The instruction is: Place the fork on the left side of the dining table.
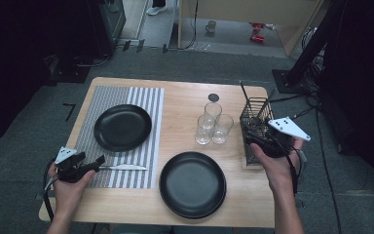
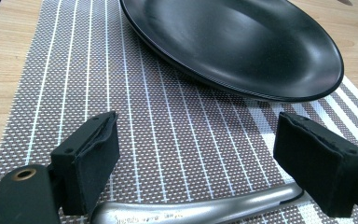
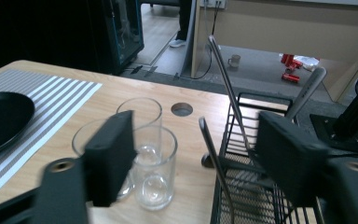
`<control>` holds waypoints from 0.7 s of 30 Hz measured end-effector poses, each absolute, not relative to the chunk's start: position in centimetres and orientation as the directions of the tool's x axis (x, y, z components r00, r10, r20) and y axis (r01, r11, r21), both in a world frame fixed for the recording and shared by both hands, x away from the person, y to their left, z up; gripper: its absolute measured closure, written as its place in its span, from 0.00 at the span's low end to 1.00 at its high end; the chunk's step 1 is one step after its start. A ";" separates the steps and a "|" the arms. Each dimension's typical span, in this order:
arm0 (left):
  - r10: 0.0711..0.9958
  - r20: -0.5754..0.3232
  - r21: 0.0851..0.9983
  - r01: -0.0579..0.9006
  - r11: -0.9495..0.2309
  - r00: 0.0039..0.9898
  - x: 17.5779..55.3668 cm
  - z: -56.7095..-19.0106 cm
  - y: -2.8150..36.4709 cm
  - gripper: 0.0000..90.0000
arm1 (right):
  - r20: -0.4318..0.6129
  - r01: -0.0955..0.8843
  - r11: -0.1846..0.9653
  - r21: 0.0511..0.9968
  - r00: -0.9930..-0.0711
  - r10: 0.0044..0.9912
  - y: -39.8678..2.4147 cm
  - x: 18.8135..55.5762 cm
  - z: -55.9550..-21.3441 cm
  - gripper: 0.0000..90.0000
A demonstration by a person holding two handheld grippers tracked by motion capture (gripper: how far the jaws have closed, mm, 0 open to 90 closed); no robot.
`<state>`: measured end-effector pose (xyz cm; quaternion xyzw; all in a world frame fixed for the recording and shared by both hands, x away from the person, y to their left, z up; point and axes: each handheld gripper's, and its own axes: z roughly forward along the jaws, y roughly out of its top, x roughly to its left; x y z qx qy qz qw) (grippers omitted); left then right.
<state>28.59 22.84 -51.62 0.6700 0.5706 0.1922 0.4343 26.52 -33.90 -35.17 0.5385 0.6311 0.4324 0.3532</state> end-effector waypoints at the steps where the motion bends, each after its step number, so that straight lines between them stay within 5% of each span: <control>1: 0.932 -0.238 0.801 0.598 0.028 0.275 28.6 -51.6 22.8 0.17 | 0.022 0.373 0.044 0.927 -0.169 0.985 -33.9 26.8 -35.2 0.39; 21: 0.931 -0.239 0.799 0.600 0.029 0.274 28.6 -51.6 22.8 0.17 | -0.013 0.436 0.076 0.897 -0.147 0.989 -33.9 30.1 -37.1 0.78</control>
